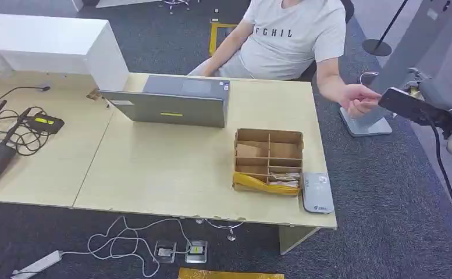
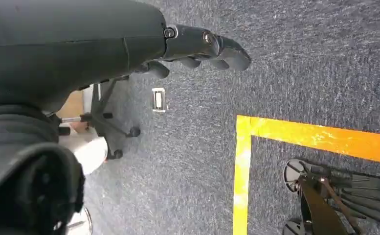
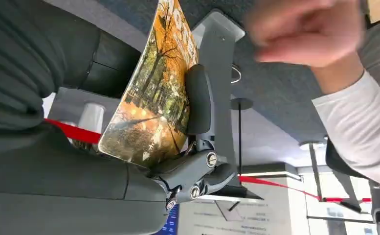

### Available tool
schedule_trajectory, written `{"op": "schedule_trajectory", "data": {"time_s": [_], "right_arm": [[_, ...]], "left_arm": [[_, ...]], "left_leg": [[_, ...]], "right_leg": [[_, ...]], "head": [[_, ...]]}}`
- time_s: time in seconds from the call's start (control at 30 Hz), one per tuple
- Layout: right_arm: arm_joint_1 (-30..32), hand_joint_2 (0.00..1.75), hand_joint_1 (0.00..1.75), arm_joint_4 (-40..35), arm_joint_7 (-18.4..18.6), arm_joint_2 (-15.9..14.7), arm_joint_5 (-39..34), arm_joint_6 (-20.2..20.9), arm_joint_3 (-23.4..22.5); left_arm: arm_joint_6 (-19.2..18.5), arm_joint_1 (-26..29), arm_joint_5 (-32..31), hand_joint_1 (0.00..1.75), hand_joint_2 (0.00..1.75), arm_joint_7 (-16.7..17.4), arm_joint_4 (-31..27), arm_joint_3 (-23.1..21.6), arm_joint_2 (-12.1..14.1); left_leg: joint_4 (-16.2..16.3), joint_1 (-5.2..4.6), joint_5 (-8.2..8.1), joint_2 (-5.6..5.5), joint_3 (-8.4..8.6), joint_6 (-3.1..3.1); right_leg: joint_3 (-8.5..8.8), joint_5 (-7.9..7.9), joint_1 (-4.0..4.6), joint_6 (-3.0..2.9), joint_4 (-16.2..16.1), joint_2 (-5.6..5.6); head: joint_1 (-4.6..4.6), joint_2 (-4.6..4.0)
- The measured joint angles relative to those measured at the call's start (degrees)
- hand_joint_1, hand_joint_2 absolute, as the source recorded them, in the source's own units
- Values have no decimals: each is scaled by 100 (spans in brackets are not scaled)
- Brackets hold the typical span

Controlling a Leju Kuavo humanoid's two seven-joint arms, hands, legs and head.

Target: Pass the card to the sensor for recognition and then transmit it.

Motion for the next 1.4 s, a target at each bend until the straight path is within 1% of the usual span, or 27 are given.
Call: {"op": "schedule_trajectory", "data": {"time_s": [0.17, 0.4, 0.57, 0.67, 0.77, 0.8, 0.9, 1.1, 1.2, 1.4], "right_arm": [[129, 175, 175, -164, 11, -175, 11, -20, -144], [281, 175, 175, -275, 7, -337, 85, -81, -297], [556, 175, 175, -418, 15, -481, 55, -133, -442], [922, 175, 175, -632, 142, -620, -79, -129, -599], [1610, 175, 175, -1027, 365, -721, -127, -208, -797], [1868, 175, 175, -1172, 389, -734, -127, -227, -864], [2464, 175, 175, -1546, 439, -734, -197, -273, -999], [3286, 175, 175, -2050, 455, -603, -402, -501, -1211], [3478, 175, 175, -2179, 452, -511, -398, -525, -1266], [3512, 175, 175, -2319, 428, -348, -339, -531, -1322]], "left_arm": [[-39, -1, -11, 0, 0, -4, 0, -81, 7], [-98, -15, -37, 0, 0, -2, 0, -116, 35], [-96, -18, -70, 0, 0, -4, 0, -166, 55], [-116, -22, -107, 0, 0, -2, 0, -216, 85], [-151, -23, -118, 0, 0, 9, 0, -242, 103], [-155, -22, -118, 0, 0, 11, 0, -251, 111], [-129, -38, -131, 0, 0, 11, 0, -258, 120], [-92, -45, -129, 0, 0, 2, 0, -282, 127], [-92, -52, -129, 0, 0, -2, 0, -297, 127], [-48, -59, -111, 0, 0, -2, 0, -350, 127]], "left_leg": [[0, 1, 0, 1, 0, 0], [0, 0, 0, 2, 0, 1], [0, 0, -1, 2, 0, 2], [0, 3, -2, -1, 0, 3], [-1, 7, -6, -2, -1, 3], [-1, 7, -6, -2, -2, 3], [-2, 6, -8, 0, 0, 1], [-3, 8, -7, -1, -1, 1], [-3, 7, -7, 0, -1, 1], [-3, 5, -6, 1, 0, 1]], "right_leg": [[0, 0, 1, 0, 1, -2], [0, 0, 0, 0, 0, -1], [0, 0, 0, 0, 0, -1], [3, 0, 3, 0, -1, -5], [7, -1, 8, 0, -1, -6], [7, -1, 7, 0, -1, -4], [6, -1, 7, 0, -1, -2], [7, -2, 8, -2, 1, -3], [7, -2, 8, -2, 1, -3], [6, -2, 6, -2, 1, -3]], "head": [[0, 0], [0, 0], [0, 0], [0, 0], [6, 0], [2, 0], [0, 0], [0, 0], [2, 0], [2, 0]]}}
